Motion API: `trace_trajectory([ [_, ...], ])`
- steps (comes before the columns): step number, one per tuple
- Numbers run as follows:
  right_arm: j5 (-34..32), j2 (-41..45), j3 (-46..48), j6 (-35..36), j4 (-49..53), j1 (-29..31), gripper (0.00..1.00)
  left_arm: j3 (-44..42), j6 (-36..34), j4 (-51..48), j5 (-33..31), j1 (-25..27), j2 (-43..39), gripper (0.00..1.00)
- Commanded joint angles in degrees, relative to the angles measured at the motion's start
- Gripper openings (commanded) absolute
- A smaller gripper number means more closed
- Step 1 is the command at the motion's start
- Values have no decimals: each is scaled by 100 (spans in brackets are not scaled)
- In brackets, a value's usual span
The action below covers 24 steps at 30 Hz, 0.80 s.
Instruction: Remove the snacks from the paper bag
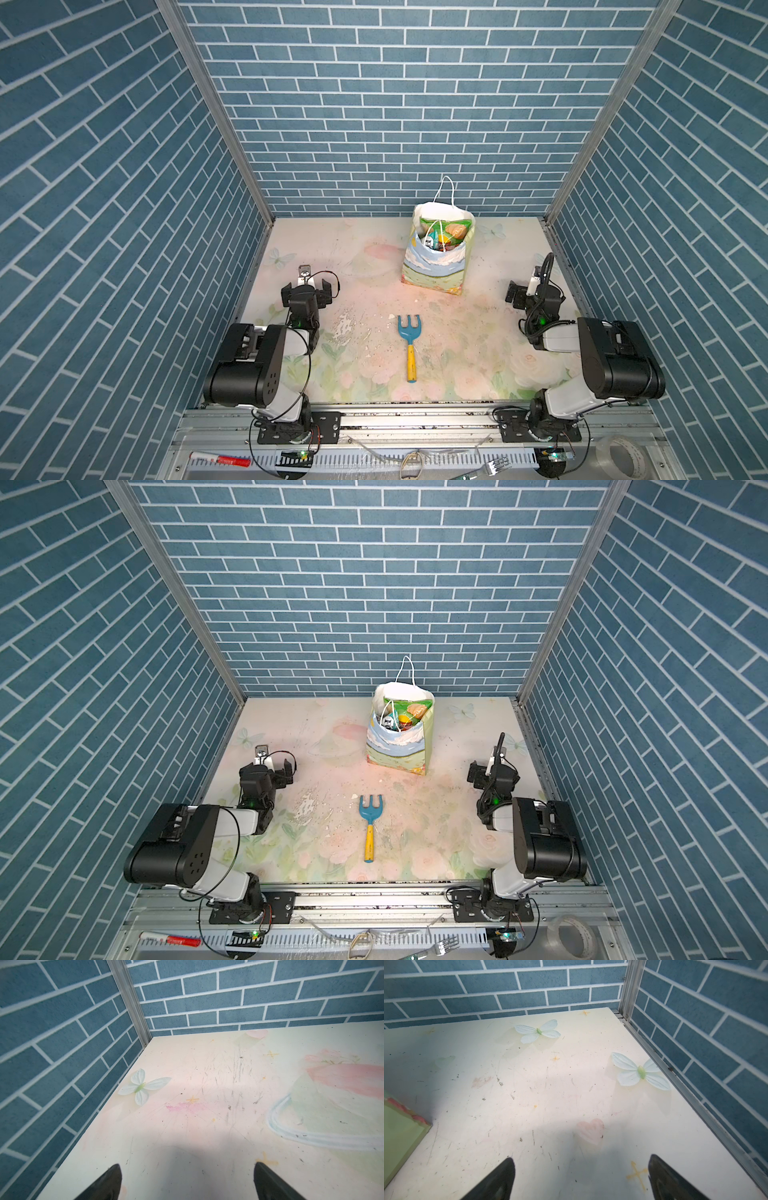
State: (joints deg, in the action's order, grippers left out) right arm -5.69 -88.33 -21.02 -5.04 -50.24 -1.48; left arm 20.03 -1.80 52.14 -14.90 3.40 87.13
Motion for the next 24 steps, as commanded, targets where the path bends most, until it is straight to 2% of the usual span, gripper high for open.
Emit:
trace_trajectory([
  [1, 42, -11, -116, 187, -22, -21, 99, 106, -37, -38, 60, 23, 49, 100],
  [21, 156, -5, -131, 152, 10, -90, 99, 113, -50, -39, 50, 25, 49, 100],
  [24, 155, -8, -123, 152, 6, -90, 99, 106, -233, -224, -33, 177, -172, 100],
])
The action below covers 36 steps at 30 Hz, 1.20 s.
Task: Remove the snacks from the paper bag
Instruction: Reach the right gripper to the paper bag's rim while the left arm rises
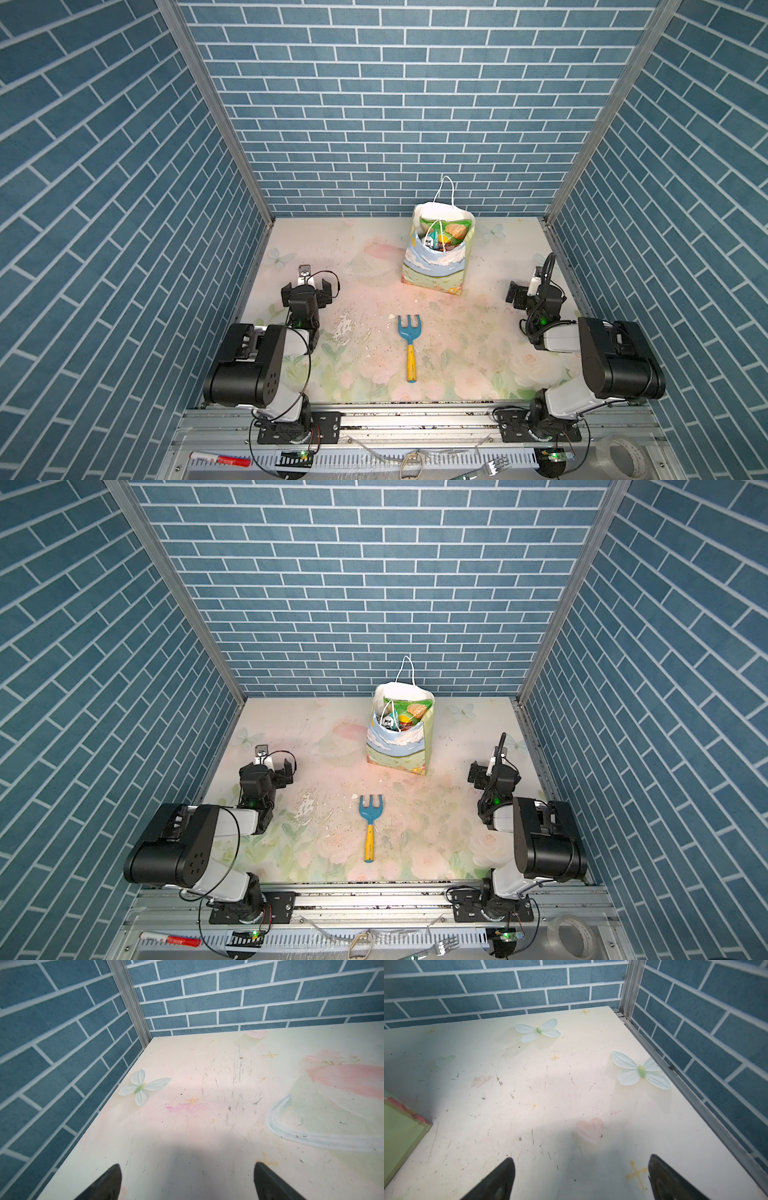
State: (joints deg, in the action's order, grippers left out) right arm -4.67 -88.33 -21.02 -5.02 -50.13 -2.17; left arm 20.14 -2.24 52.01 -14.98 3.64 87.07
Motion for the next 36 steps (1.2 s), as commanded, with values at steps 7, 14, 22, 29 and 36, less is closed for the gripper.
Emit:
trace_trajectory([
  [7, 17, 406, -387, 206, 799, 37, 91, 632, -224, -2031, -1308, 888, -1332, 100],
  [14, -408, 1611, -557, -149, 2073, 77, 90, 1323, 627, -4183, -986, 1155, -2236, 100],
  [22, 357, 2888, -1159, -739, 3584, 94, 91, 1868, 1690, -5478, -587, 1297, -3130, 100],
  [29, 755, 2990, -2125, -1397, 5103, 120, 90, 2422, 2031, -6076, -85, 1456, -3407, 100],
  [36, 1179, 2589, -3122, -1807, 6054, 513, 88, 2585, 2022, -6318, 232, 1596, -3327, 100],
])
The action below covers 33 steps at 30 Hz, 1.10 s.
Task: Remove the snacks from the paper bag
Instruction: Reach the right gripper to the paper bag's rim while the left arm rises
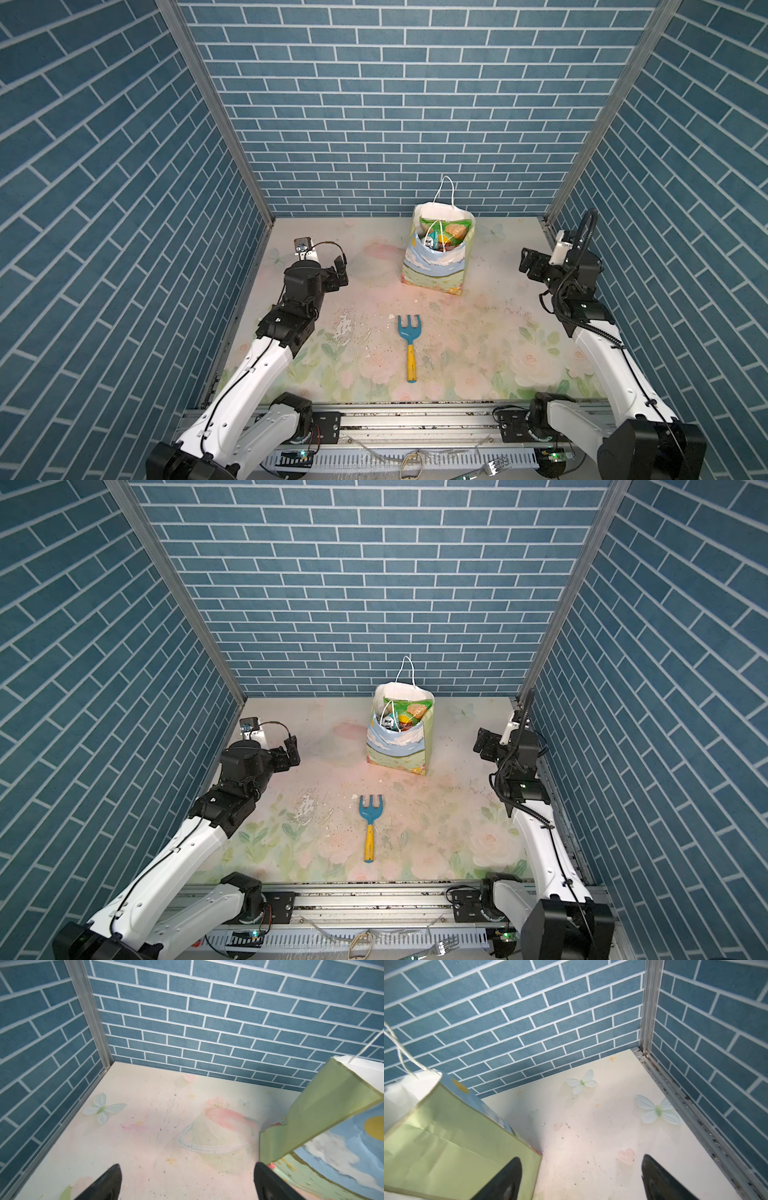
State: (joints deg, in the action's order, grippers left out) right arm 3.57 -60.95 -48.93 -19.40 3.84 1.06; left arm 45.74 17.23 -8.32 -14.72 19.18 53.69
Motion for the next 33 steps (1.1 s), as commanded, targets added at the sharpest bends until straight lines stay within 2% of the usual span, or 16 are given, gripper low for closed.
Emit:
trace_trajectory([
  [1, 393, -233, -522, -395, 760, 287, 88, -19, 75, -264, 198, 49, -18, 100],
  [8, 433, -1156, -1887, -482, 1545, 1064, 85, -321, 4, -6, 60, 46, -164, 100],
  [12, 317, -1901, -2700, -122, 1854, 1363, 84, -474, -25, 97, 100, 51, -259, 100],
  [15, 314, -2536, -3468, 317, 2152, 1413, 84, -551, -27, 102, 127, 50, -333, 99],
  [20, 930, -3647, -5052, 1201, 2987, 1423, 84, -725, 17, 201, 247, 47, -464, 100],
  [25, 1117, -4631, -6501, 1776, 3922, 1423, 84, -758, 22, 226, 330, 50, -491, 99],
  [30, 1351, -5186, -7216, 2117, 4408, 1491, 84, -781, 15, 241, 339, 49, -535, 100],
  [33, 1313, -5349, -7304, 2197, 4394, 1564, 84, -821, -3, 303, 336, 50, -544, 100],
])
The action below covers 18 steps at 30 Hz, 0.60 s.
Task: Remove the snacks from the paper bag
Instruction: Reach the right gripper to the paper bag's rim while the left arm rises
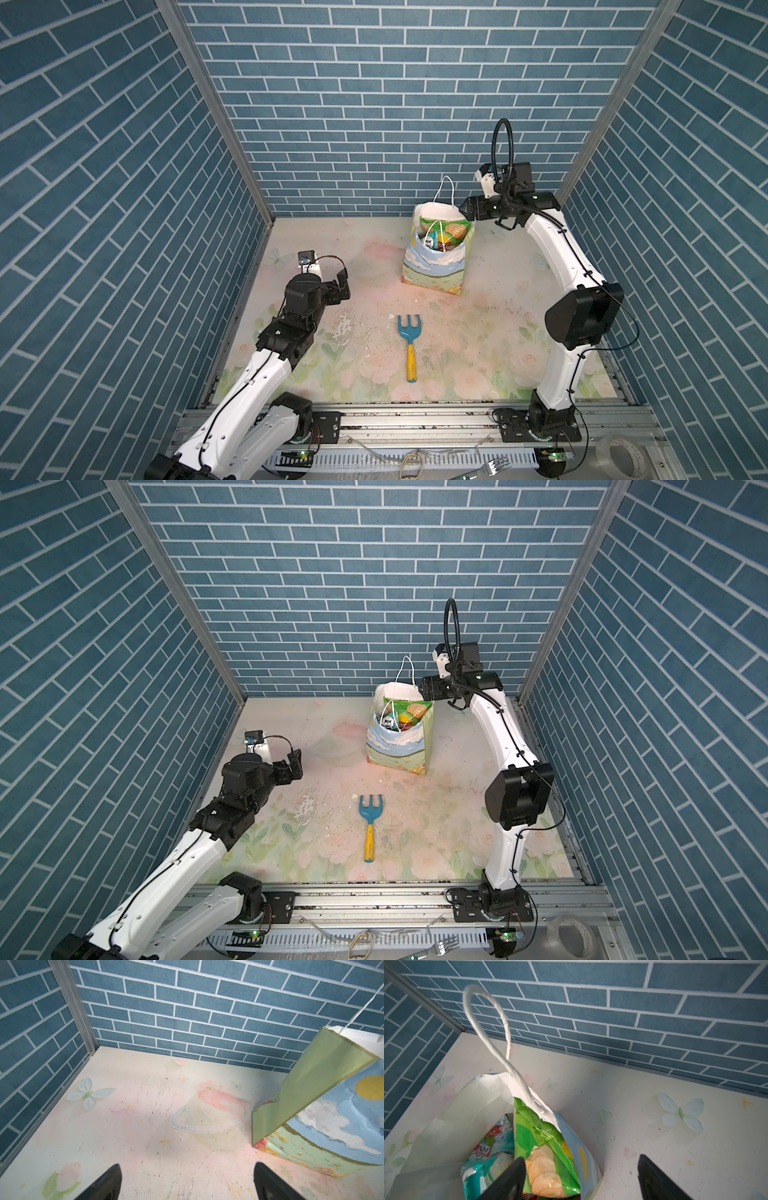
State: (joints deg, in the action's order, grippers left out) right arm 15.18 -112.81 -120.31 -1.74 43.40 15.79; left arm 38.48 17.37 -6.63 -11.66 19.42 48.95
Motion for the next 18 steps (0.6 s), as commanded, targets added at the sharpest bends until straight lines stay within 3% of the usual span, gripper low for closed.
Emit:
trace_trajectory([
  [1, 81, -206, -175, 429, 401, 104, 84, -106, -18, 136, 29, 18, -68, 100],
  [12, 146, -844, -882, 709, 325, 222, 80, -90, 19, 99, 28, 26, -30, 99],
  [16, 230, -938, -1000, 927, 324, 223, 63, -86, 19, 99, 32, 22, -35, 100],
  [18, 308, -968, -1012, 1087, 298, 223, 46, -86, 23, 113, 23, 21, -26, 100],
])
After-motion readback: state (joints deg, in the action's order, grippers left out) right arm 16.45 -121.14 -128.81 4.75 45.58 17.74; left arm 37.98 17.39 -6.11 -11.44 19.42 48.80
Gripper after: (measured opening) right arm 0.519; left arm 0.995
